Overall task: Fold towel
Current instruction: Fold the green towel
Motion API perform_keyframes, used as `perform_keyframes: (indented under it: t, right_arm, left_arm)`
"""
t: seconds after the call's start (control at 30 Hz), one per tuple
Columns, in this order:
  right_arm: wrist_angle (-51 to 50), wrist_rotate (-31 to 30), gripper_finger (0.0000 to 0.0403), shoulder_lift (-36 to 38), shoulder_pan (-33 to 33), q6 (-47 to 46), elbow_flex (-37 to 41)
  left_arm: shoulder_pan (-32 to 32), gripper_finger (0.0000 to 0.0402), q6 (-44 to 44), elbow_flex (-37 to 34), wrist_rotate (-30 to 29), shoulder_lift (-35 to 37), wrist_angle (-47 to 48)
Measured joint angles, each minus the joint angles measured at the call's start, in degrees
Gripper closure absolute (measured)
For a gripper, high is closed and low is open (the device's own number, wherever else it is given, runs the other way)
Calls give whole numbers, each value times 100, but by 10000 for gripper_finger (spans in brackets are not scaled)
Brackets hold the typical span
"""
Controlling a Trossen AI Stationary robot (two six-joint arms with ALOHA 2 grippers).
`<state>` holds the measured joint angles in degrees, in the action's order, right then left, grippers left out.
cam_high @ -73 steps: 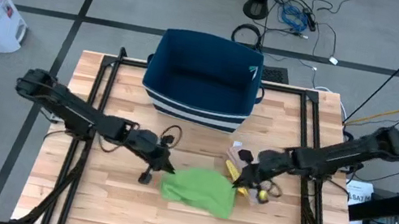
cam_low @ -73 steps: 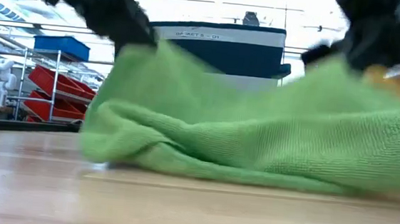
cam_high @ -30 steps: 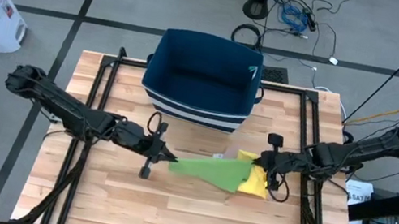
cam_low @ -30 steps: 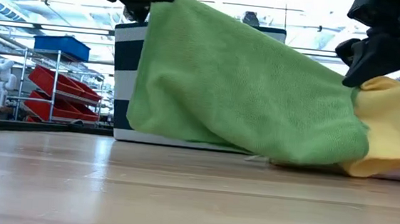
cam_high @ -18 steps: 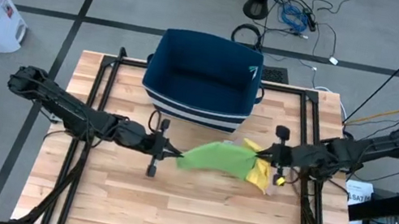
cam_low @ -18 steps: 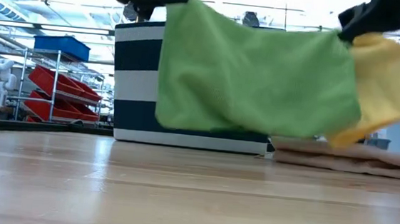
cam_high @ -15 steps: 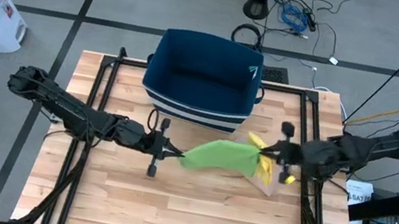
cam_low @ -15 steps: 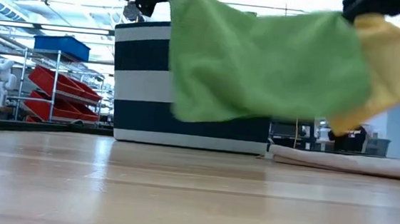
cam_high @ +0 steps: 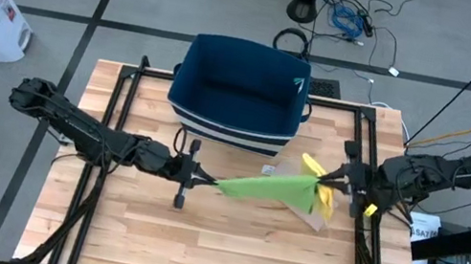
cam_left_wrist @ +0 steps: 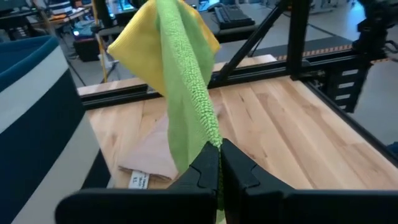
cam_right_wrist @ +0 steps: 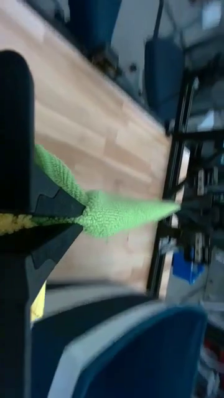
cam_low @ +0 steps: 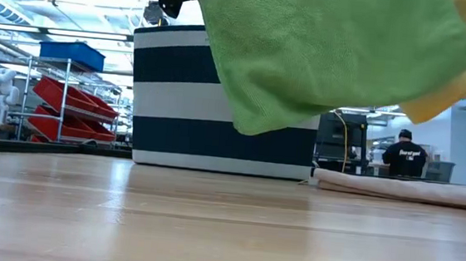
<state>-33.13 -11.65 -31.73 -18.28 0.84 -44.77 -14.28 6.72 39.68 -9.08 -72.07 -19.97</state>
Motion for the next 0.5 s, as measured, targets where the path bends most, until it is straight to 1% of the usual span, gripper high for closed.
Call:
perform_keyframes:
  t: [0.07, 0.17, 0.3, 0.5]
  right_arm:
    - [23, 267, 394, -40, 0, -69, 0]
    - [0, 437, 394, -73, 0, -293, 0]
    - [-211, 446, 394, -117, 0, -558, 0]
    - [-1163, 357, 392, -139, 7, -728, 0]
  left_arm:
    - [2, 401, 0, 0, 176, -2, -29]
    - [-1, 401, -16, 0, 338, -2, -89]
    - [0, 401, -18, 0, 430, -2, -206]
    - [5, 401, -24, -2, 424, -7, -329]
